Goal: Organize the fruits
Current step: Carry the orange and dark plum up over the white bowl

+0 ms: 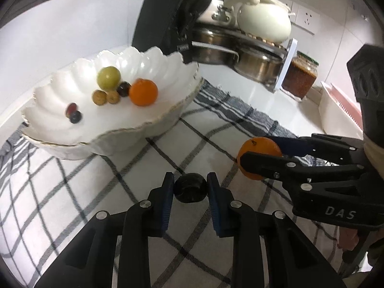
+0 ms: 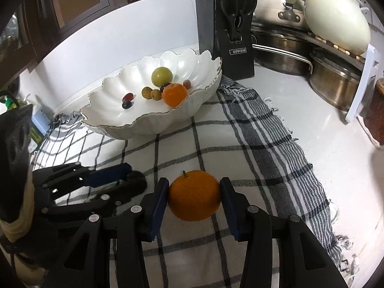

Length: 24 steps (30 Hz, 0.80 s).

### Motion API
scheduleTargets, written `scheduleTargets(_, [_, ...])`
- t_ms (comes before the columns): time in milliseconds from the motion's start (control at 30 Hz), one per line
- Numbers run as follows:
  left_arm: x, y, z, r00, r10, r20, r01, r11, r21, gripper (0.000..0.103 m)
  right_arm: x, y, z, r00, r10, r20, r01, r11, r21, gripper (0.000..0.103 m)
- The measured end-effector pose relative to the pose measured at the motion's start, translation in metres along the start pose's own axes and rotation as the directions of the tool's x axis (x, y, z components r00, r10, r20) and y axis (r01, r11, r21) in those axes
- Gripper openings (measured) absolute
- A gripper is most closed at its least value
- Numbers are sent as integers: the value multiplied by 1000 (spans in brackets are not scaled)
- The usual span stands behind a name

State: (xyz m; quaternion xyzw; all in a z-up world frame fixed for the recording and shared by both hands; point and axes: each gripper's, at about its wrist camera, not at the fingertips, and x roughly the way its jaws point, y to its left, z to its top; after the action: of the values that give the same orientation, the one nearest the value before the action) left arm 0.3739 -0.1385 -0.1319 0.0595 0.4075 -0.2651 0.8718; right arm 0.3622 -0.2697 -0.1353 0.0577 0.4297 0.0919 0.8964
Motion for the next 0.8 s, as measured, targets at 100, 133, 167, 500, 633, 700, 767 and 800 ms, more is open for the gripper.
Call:
scheduleTargets(100, [-12,2,1,999,25,24,-25,1000,-17,28,-5,5,1,1000,-1,15,1,1000,-14,45])
scheduleTargets(133, [-16,4,1,999,30,31,-29,999,-26,28,-7,6,1,1000,-1,19,1,1000,-18,45])
scheduleTargets(167, [-20,5,1,999,35,38,-33,999,-33,28,-10,8,2,1000,0,27,1,1000,-23,45])
scheduleTargets(500, [-63,11,9,987,98,126,-91,994,-62,28,-37,29,16,994,24,110,-15,997,-75,45])
scheduleTargets(633, [-81,14,16,978,121,171,-110,991,-76,28,-50,39,25,988,40,148,-24,994,-109,45])
scheduleTargets(700, [-89,15,19,972,133,193,-120,990,-78,28,-56,44,30,984,46,171,-26,992,-120,45])
scheduleTargets(767, [-96,16,23,966,144,216,-130,988,-77,28,-60,47,35,980,53,190,-29,992,-126,45])
scheduleTargets(800, [-100,17,25,962,152,228,-137,987,-77,28,-62,48,38,977,59,204,-33,991,-129,45])
